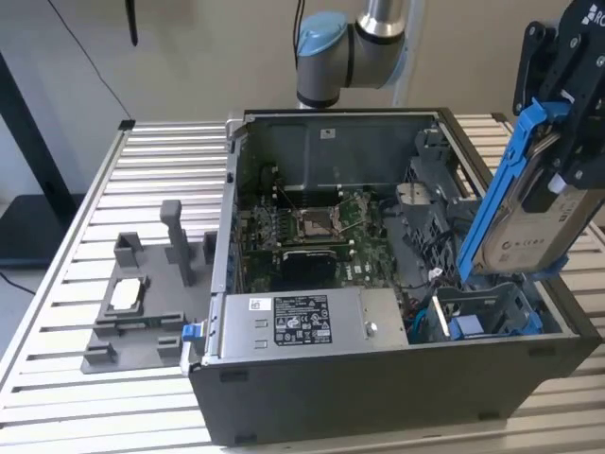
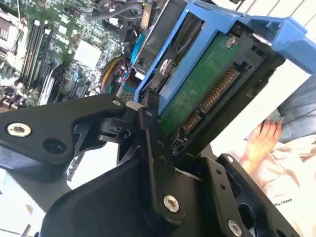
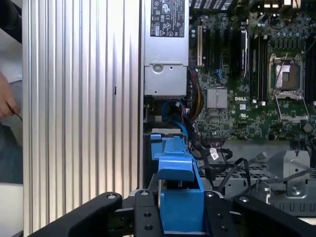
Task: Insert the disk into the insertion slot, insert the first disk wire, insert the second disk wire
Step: 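Insert the disk into the insertion slot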
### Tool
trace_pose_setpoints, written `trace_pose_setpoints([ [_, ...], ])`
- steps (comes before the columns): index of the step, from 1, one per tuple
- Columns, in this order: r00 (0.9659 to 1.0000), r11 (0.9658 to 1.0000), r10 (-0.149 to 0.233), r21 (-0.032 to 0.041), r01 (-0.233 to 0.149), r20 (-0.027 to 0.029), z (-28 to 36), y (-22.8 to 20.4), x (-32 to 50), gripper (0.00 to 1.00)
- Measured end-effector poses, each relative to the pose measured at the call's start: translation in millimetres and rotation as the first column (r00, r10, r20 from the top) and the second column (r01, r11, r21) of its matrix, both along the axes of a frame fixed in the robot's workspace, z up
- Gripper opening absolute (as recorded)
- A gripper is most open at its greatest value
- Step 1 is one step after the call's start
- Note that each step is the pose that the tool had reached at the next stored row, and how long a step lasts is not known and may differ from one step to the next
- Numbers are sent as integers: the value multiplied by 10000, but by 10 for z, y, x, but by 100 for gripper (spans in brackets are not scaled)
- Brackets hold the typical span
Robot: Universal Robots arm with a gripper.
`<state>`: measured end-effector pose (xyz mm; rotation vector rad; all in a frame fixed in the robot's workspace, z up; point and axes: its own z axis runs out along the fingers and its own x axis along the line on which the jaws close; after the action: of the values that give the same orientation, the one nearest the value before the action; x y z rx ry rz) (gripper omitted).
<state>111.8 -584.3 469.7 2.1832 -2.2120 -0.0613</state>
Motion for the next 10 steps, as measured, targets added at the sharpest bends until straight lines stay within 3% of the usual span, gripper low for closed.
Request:
trace_pose_setpoints([
  [10,10000,10000,92,0,-92,-6,-181,0,0,33],
])
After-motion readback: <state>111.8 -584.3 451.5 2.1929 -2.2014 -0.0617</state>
